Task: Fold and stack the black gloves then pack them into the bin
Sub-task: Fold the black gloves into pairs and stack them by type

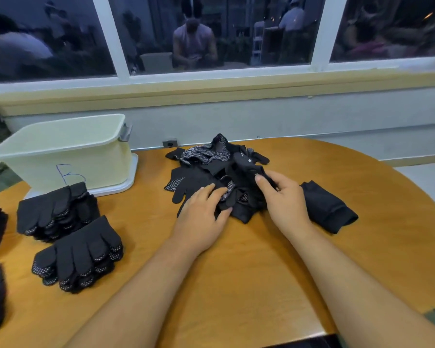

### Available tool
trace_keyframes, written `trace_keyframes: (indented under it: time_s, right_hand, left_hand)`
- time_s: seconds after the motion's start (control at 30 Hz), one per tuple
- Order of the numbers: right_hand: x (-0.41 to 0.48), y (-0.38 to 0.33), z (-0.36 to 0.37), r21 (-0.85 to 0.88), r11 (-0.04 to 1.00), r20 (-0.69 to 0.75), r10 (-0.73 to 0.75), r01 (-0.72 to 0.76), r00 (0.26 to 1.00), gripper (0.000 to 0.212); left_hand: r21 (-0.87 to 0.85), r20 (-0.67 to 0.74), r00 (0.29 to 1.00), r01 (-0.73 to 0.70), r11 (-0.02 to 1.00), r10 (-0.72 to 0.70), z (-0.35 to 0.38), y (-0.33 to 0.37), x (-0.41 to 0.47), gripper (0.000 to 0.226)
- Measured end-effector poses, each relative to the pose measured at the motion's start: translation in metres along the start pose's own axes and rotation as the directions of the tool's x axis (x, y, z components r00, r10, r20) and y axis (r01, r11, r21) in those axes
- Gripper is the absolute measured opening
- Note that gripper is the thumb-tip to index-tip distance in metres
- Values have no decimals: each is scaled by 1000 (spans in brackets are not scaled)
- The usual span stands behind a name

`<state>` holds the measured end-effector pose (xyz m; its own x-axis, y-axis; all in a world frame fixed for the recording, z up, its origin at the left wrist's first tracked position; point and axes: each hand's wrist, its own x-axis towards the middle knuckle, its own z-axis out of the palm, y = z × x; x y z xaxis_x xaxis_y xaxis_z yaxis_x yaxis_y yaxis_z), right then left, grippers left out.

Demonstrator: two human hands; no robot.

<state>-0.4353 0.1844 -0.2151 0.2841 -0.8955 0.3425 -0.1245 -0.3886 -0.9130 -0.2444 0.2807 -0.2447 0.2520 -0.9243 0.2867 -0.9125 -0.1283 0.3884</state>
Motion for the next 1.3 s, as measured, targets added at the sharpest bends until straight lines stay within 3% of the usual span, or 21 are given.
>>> trace_keyframes:
  time_s: [0.2, 0.3, 0.5, 0.7, 0.87, 1.0, 1.13, 1.23, 1.3]
  right_hand:
    - [-20, -11, -6, 55, 996, -136, -66, 74, 988, 22]
    - [-39, -14, -10, 18, 991, -119, -128, 131, 985, 26]
    - [-74, -7, -13, -292, 929, 48, -224, 229, 973, 29]
    - [-86, -5, -15, -425, 864, 209, -195, 269, 958, 29]
    - [-91, -4, -18, -466, 826, 279, -204, 318, 938, 28]
    - [-107, -2, -24, -472, 793, 427, -177, 386, 887, 29]
    - [-123, -10, -33, -449, 773, 541, -164, 448, 825, 37]
    - [-128, -17, -36, -413, 795, 550, -172, 445, 818, 37]
    - [-128, -17, -37, -402, 812, 504, -189, 423, 843, 30]
  left_hand:
    - [70, -61, 998, 33, 997, -29, 0, -1, -3, 56]
    - [49, -75, 997, 24, 999, -20, -4, -3, -12, 56]
    - [-23, -65, 997, -38, 999, 36, -14, -3, -35, 59]
    - [-149, -99, 990, -115, 982, 100, -23, 8, -39, 62]
    - [-161, -54, 991, -131, 978, 124, -24, 7, -42, 59]
    - [-176, -65, 988, -149, 973, 140, -23, 4, -49, 54]
    - [-189, -137, 976, -193, 963, 169, -25, 13, -64, 28]
    - [-173, -186, 961, -235, 956, 203, -26, 26, -76, 18]
    - [-173, -138, 959, -269, 947, 247, -26, 33, -84, 19]
